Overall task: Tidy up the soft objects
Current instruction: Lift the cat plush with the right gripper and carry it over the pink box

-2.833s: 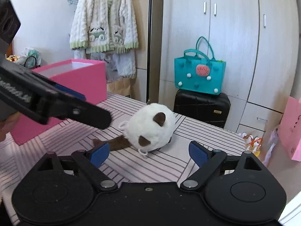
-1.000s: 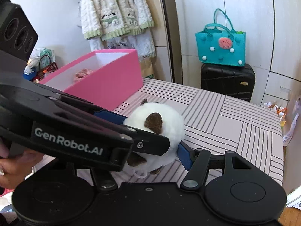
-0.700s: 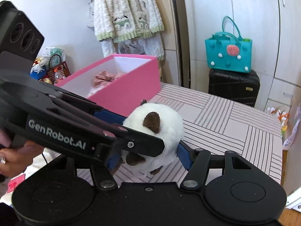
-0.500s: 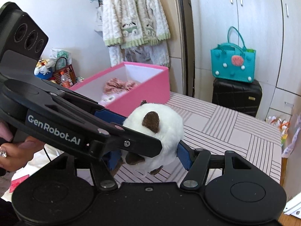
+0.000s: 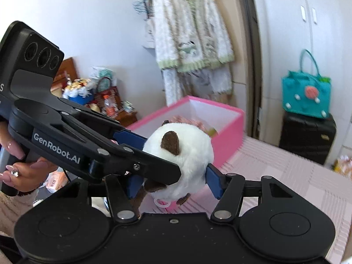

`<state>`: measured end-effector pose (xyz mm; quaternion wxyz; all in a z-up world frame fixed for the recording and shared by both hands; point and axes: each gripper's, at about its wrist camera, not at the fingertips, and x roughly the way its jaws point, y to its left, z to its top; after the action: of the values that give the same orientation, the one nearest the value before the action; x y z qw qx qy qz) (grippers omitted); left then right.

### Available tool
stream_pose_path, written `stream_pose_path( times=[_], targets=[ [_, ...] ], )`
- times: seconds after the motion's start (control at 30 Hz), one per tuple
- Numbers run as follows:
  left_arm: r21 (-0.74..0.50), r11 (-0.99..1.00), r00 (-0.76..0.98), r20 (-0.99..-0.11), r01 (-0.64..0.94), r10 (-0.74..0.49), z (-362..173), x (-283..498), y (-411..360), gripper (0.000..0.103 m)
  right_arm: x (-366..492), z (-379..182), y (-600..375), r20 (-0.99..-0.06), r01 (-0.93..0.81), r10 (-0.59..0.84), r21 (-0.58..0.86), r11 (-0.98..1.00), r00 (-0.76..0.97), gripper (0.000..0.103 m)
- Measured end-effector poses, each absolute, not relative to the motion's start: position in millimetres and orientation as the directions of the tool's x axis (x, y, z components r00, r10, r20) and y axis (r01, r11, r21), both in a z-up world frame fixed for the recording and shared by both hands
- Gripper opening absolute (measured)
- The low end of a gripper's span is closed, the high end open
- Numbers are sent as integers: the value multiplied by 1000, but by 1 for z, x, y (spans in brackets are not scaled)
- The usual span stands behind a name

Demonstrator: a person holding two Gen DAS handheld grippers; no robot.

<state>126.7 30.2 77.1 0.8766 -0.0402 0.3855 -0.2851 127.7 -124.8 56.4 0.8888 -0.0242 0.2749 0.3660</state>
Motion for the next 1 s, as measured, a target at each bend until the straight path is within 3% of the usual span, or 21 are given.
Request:
stream_pose_path(
  times=[0.27, 0.47, 0.7, 1.0],
  targets=[
    [-246, 883, 682, -564, 399, -465, 92, 128, 75, 55, 153, 69, -81, -417, -739, 692, 67, 670, 589, 64],
    [-240, 911, 744, -526, 336, -413, 84, 155, 108, 55, 191, 64, -41, -444, -764, 696, 38, 645, 565, 64],
    [-256, 933, 753, -554, 252, -355, 57, 203, 142, 55, 235, 43, 12, -516, -777, 647, -59, 627, 562, 63],
    [-321, 933, 680, -649, 160, -340, 25, 258, 171, 55, 288, 18, 37, -627, -800, 621, -5, 600, 470, 63]
  ],
)
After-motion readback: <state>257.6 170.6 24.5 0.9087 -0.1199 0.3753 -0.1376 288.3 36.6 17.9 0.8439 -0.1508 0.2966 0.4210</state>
